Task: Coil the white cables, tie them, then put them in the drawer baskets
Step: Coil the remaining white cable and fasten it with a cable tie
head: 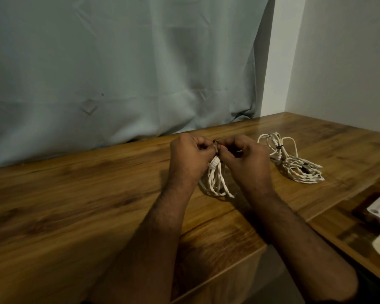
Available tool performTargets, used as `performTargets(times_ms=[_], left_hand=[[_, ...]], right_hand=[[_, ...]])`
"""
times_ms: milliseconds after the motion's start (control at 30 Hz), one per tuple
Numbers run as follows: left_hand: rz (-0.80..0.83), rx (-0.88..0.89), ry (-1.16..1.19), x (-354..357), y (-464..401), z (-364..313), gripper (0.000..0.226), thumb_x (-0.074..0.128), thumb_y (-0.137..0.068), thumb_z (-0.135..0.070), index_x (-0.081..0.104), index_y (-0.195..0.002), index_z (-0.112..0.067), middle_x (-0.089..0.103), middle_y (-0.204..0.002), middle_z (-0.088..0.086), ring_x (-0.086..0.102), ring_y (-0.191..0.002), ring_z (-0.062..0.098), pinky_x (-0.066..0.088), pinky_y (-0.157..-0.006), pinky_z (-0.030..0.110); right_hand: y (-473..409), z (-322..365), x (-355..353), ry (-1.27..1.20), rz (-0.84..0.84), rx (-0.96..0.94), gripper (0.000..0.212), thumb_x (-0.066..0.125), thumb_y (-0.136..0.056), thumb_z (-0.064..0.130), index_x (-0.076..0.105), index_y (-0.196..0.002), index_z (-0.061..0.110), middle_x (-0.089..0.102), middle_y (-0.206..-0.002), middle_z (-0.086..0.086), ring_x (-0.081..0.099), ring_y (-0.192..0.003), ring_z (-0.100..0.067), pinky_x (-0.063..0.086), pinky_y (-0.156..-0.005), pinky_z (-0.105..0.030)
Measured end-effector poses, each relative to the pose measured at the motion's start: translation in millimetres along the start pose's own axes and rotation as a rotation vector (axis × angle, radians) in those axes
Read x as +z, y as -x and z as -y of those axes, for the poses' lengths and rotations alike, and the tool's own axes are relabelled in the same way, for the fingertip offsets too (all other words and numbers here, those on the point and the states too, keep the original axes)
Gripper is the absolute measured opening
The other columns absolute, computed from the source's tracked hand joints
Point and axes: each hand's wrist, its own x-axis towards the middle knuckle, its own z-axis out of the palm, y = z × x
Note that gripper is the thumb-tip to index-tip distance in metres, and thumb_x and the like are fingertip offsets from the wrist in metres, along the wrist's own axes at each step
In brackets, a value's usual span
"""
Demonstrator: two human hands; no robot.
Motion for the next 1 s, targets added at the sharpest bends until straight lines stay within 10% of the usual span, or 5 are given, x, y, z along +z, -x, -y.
performTargets(times_ms=[300, 533, 1000], left_hand=[[-0.002, 0.067, -0.081, -0.2, 2.0, -3.2, 0.008, 0.079, -0.083, -0.008, 0.083, -0.084, -0.015, 0.071, -0.068, -0.012, 0.069, -0.063, 0.001, 0.050, -0.053, 0.011], [0.070, 0.094, -0.128, 0.2, 2.8, -3.7, 0.010, 0.075, -0.091, -0.014, 0.083, -0.088, -0.018, 0.074, -0.073, -0.005, 0.068, -0.055, 0.011, 0.061, -0.053, 0.040], [0.157, 0.060, 0.016, -0.2, -1.9, 4.4, 0.013, 0.078, -0.088, -0.011, 0.083, -0.096, -0.020, 0.080, -0.083, -0.003, 0.075, -0.074, 0.010, 0.064, -0.074, 0.043]], right_hand=[[-1.0, 0.2, 0.6, 0.009, 0.022, -0.029, 0.010, 0.078, -0.085, 0.008, 0.078, -0.094, 0.012, 0.074, -0.089, 0.003, 0.069, -0.082, -0.010, 0.059, -0.076, -0.038], [-0.7, 1.8, -2.0, 0.017, -0.005, -0.021, 0.012, 0.075, -0.091, 0.015, 0.077, -0.103, 0.016, 0.075, -0.094, 0.007, 0.070, -0.088, -0.007, 0.060, -0.079, -0.035], [-2.1, -0.6, 1.4, -0.248, 0.048, 0.096, 0.006, 0.068, -0.096, 0.009, 0.071, -0.101, 0.011, 0.074, -0.094, 0.000, 0.071, -0.090, -0.013, 0.057, -0.072, -0.025]])
